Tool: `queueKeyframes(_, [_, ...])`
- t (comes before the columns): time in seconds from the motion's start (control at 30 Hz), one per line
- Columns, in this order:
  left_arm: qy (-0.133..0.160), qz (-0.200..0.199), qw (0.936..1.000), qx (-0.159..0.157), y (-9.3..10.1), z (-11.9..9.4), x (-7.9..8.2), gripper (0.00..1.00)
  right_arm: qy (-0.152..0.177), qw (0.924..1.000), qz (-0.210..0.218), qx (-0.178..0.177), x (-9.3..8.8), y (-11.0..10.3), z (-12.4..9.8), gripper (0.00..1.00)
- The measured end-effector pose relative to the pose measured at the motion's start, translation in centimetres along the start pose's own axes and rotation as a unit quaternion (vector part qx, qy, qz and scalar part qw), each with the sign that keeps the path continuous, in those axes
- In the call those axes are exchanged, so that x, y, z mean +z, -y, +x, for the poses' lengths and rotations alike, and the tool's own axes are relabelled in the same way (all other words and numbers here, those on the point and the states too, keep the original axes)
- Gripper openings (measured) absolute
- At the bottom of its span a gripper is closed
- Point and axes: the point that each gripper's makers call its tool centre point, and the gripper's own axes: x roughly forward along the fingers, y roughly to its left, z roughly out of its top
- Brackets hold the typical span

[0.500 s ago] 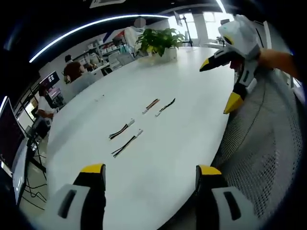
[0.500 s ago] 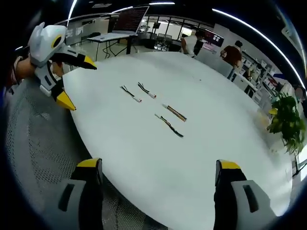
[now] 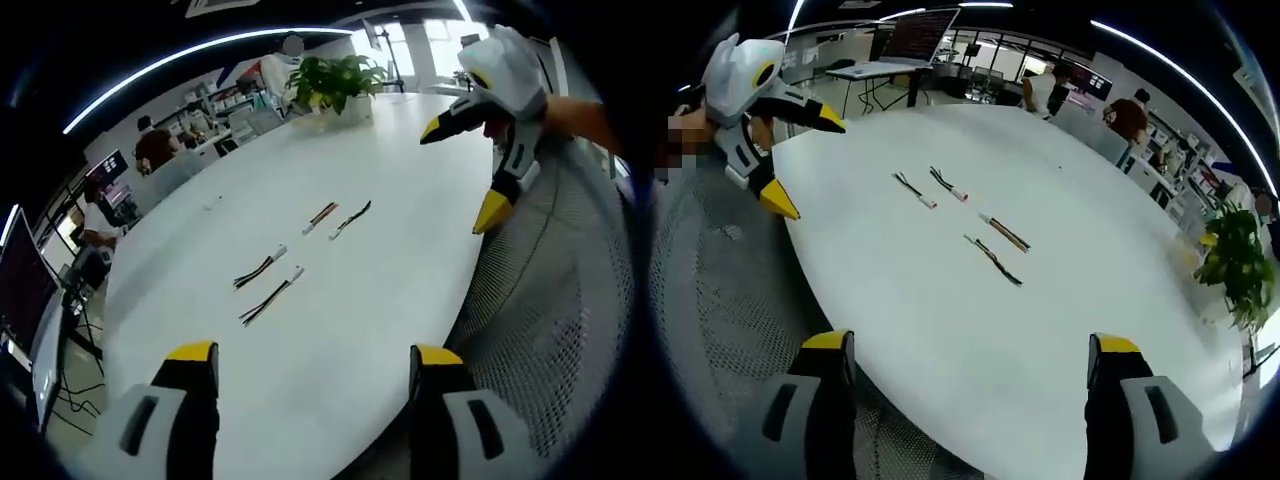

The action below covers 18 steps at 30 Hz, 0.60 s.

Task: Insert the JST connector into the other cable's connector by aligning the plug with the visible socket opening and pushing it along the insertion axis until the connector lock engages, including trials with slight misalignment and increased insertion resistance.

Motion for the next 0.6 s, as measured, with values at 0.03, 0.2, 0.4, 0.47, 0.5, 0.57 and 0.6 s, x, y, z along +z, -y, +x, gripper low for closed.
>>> queueKeyframes(0.03, [-0.002,0.006,1.0,0.003,-0.06,0.0,-0.05,0.77,-0.002,1.0,-0.004,-0.001,-0.08,0.0,0.02,0.95])
queueKeyframes(0.2, [-0.002,0.026,0.9997,0.004,0.12,0.01,-0.01,0.76,-0.004,0.9999,-0.011,0.001,-0.13,-0.07,0.02,0.95])
queueKeyframes(0.4, [-0.004,0.024,0.9997,0.006,-0.05,0.0,-0.07,0.75,-0.004,0.9999,-0.011,0.0,-0.08,-0.04,0.0,0.94])
queueKeyframes(0.47, [-0.006,0.026,0.9996,0.005,0.05,0.04,-0.14,0.75,-0.005,0.9999,-0.013,0.0,-0.12,-0.05,0.01,0.94])
queueKeyframes(0.5, [-0.007,0.029,0.9995,0.005,0.05,0.05,-0.17,0.75,-0.005,0.9999,-0.014,0.001,-0.12,-0.06,0.01,0.94])
queueKeyframes(0.57, [-0.01,0.032,0.9994,0.008,-0.01,0.05,-0.22,0.76,-0.004,0.9999,-0.014,0.001,-0.08,-0.06,0.0,0.94])
queueKeyframes(0.6, [-0.011,0.033,0.9993,0.01,-0.1,0.05,-0.27,0.76,-0.004,0.9999,-0.014,0.001,-0.07,-0.05,-0.01,0.94])
